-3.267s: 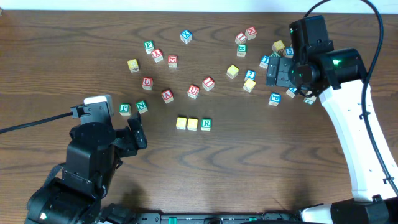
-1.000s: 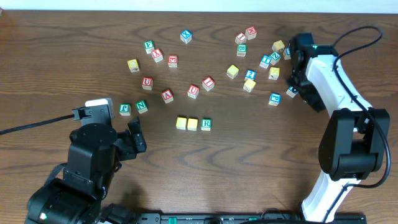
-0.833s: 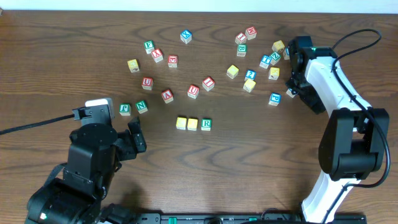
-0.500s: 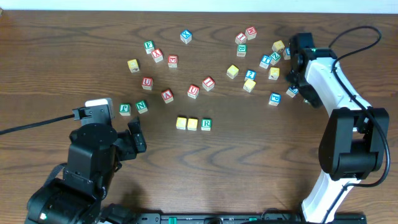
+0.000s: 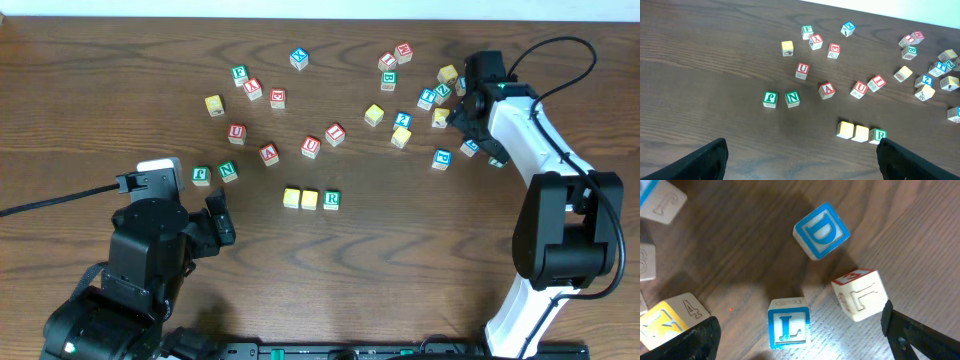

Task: Spell out CORL
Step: 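Align the right gripper above the blue L block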

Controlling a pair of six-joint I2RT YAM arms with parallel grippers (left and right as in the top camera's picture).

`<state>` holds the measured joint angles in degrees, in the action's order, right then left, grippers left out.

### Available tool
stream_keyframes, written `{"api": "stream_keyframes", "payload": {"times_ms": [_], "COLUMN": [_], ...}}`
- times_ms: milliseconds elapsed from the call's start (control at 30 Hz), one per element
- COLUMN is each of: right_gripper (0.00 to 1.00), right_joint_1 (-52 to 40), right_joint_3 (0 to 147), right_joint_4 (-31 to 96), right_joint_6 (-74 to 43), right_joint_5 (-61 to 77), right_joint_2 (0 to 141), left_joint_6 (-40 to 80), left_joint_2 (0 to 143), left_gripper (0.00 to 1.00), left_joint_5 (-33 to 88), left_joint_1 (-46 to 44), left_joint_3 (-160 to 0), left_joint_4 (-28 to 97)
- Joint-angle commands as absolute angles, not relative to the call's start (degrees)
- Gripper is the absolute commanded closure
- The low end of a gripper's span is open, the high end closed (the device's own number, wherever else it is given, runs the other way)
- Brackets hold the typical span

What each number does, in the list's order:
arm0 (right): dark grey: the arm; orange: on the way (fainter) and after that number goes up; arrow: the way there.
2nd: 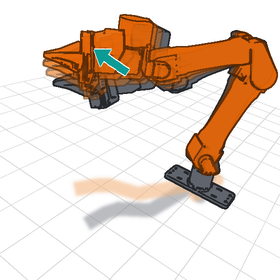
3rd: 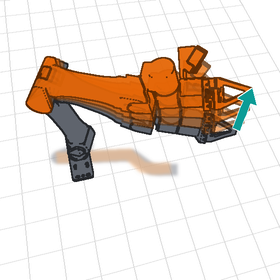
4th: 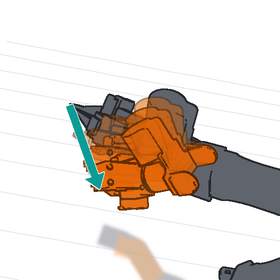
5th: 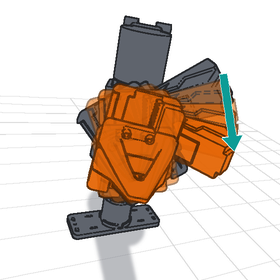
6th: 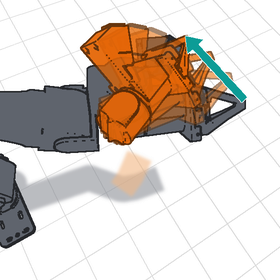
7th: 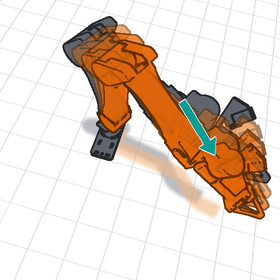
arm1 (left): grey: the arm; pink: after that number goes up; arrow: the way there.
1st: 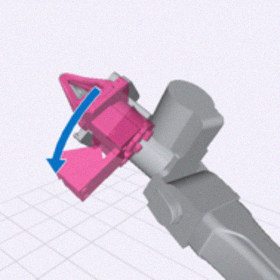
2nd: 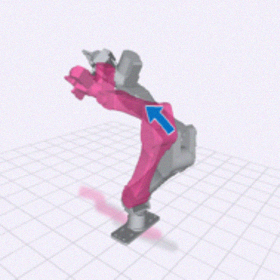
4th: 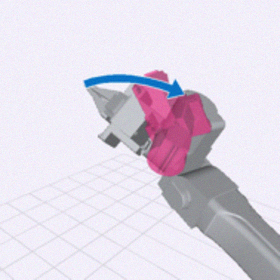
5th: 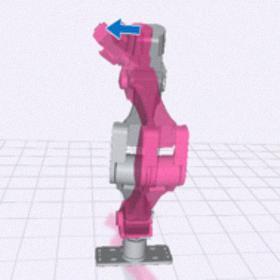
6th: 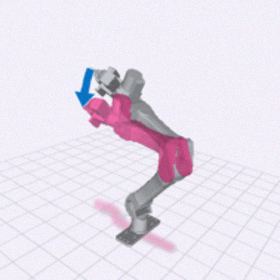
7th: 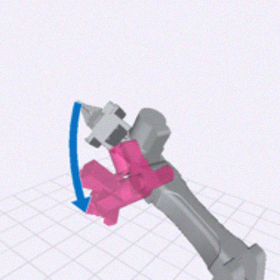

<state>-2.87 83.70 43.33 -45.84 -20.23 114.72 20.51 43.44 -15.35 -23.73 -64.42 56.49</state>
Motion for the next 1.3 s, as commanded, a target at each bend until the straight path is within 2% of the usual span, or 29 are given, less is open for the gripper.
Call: {"api": "stream_keyframes", "payload": {"times_ms": [0, 200, 800, 1267], "right_gripper": [0.01, 0.02, 0.07, 0.02], "right_joint_1": [-3.44, -3.49, -7.77, -7.44], "right_joint_3": [80.82, 79.79, 79.79, 79.77], "right_joint_4": [40.88, 37.87, 39.92, 40.77], "right_joint_6": [-46.24, -46.44, -63.24, -65.25], "right_joint_5": [-19.73, -18.72, -21.50, -25.36], "right_joint_2": [115.52, 115.52, 115.52, 115.52], "left_joint_6": [19.70, 19.70, 19.68, 19.68], "left_joint_2": [43.42, 43.42, 43.42, 43.42], "left_gripper": [0.07, 0.07, 0.07, 0.07], "left_joint_5": [-16.14, -16.14, -16.14, -16.12], "left_joint_1": [-23.53, -23.53, -23.53, -23.53], "left_joint_3": [-65.01, -65.01, -65.01, -65.01], "left_joint_4": [56.53, 56.53, 56.55, 56.58]}}
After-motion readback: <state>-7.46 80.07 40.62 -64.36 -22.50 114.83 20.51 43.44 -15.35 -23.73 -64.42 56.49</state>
